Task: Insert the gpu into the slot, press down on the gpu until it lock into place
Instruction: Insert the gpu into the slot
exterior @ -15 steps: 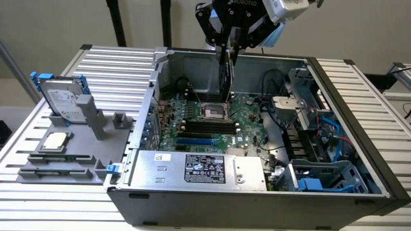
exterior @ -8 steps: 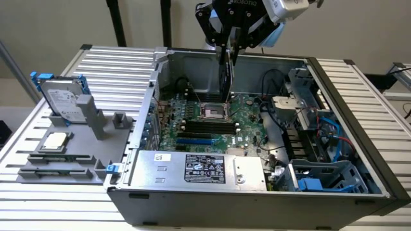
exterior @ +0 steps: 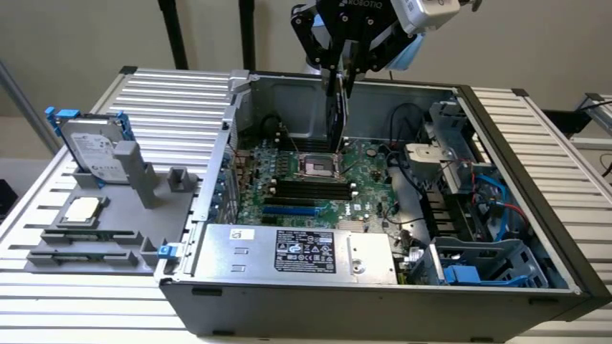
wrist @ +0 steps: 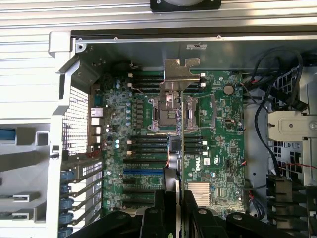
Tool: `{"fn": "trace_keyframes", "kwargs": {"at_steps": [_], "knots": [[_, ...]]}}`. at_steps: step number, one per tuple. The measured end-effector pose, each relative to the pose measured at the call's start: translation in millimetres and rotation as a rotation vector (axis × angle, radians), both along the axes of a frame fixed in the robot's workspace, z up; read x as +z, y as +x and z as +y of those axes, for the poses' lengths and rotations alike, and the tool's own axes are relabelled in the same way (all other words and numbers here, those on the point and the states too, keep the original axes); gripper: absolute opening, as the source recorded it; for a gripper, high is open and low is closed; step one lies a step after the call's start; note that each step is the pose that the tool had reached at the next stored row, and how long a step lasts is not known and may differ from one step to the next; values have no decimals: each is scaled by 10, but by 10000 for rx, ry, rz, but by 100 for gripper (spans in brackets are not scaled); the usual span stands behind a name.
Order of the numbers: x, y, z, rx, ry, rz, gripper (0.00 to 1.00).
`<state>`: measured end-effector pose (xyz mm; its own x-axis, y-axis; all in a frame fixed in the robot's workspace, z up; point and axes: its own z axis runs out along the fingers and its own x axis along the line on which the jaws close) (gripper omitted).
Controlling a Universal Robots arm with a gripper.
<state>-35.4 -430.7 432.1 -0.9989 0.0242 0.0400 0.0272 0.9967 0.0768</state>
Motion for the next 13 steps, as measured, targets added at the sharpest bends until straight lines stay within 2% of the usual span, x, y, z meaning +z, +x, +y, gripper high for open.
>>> {"fn": "trace_keyframes", "kwargs": {"at_steps": [13], "knots": [[0,0,0,0,0,0,26]]}}
